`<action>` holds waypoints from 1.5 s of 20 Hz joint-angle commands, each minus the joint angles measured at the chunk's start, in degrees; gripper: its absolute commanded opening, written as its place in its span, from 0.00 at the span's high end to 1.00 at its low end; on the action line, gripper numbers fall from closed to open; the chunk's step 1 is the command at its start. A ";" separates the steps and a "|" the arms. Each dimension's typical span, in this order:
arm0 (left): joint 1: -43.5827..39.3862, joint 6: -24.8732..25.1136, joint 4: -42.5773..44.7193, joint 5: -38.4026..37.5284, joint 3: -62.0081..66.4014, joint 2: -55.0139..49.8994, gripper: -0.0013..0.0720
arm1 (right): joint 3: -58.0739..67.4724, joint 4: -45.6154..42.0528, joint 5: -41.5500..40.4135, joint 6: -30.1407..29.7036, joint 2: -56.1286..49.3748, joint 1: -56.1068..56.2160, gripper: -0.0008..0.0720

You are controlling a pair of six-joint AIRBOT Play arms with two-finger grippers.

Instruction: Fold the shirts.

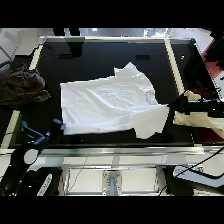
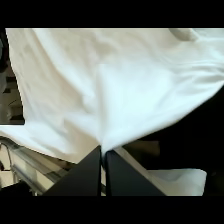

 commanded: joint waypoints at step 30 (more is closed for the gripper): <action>-1.07 52.06 33.38 -32.76 89.00 -83.23 0.97 | 48.00 -29.53 -18.91 15.13 -29.11 31.21 0.97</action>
